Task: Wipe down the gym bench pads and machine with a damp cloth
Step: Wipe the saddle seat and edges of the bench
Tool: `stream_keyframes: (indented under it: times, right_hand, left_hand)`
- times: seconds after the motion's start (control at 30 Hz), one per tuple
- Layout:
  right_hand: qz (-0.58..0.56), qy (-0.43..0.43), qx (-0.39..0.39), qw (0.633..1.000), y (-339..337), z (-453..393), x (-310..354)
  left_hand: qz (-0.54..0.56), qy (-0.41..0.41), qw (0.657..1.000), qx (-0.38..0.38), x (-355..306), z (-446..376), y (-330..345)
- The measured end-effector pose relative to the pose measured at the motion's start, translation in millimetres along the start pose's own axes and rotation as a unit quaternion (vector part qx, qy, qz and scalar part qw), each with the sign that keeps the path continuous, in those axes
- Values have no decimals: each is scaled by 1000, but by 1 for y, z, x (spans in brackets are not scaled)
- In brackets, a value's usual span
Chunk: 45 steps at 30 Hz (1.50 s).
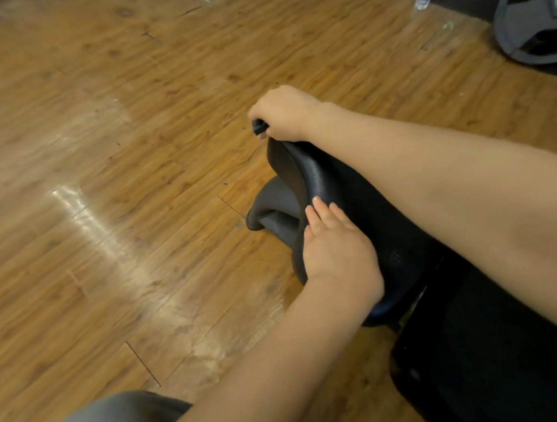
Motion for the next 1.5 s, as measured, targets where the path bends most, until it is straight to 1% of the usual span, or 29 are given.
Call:
stream_keyframes:
  times: [0.17, 0.33, 0.43, 0.53, 0.57, 0.7, 0.8, 0.87, 0.93, 1.0, 1.07, 1.1, 1.17, 1.3, 1.4, 1.5]
  right_hand:
    - [20, -56, -11, 998, 3, 8, 11]
    - [-28, -52, -7, 998, -13, 17, 20]
    - [-71, -69, 45, 994, -4, 41, 41]
    - [-54, -95, 93, 990, 19, 73, 65]
    - [-65, -84, 99, 989, 22, 79, 69]
    - [-167, -21, 123, 978, 14, 85, 68]
    - [-282, 27, 130, 950, 4, 88, 63]
    - [-309, 31, 146, 939, 0, 96, 61]
    - [-252, 1, 144, 957, 2, 109, 56]
    - [-198, -4, 92, 976, 5, 122, 50]
    - [-191, 9, 35, 981, 5, 130, 53]
    - [-178, 4, 34, 983, 6, 132, 59]
    - [-151, -27, 67, 986, 5, 134, 73]
    - [-121, -104, 140, 977, -2, 142, 100]
    - [-84, -173, 180, 965, -5, 156, 119]
    - [-60, -243, 217, 944, -7, 176, 129]
  left_hand:
    - [-8, -6, 1000, 7, -3, 1, -2]
    - [3, -4, 1000, -3, 0, 2, -1]
    - [4, 10, 1000, -18, 1, 6, -1]
    - [-4, 46, 998, -35, -9, 12, 0]
    - [-8, 55, 998, -33, -13, 15, 2]
    - [-15, 67, 997, -22, -25, 28, 7]
    - [-18, 96, 995, 0, -34, 39, 11]
    - [-21, 105, 994, 11, -38, 45, 13]
    - [-28, 104, 994, 12, -39, 49, 13]
    - [-28, 105, 994, 11, -40, 51, 14]
    - [-27, 106, 994, 13, -41, 53, 15]
    - [-26, 107, 994, 16, -42, 55, 15]
    - [-25, 116, 993, 26, -44, 59, 15]
    - [-31, 136, 990, 30, -49, 69, 11]
    - [-29, 136, 990, 23, -50, 75, 7]
    - [-22, 141, 990, 11, -50, 80, 5]
Point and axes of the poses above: each hand's wrist, its own z-axis away from the middle knuckle, its own y-axis out of the palm, x = y × z, the point moved 4 cm from there along -z, towards the middle knuckle, and after that the axes turned 12 degrees about -x, right-handed, at the moved point
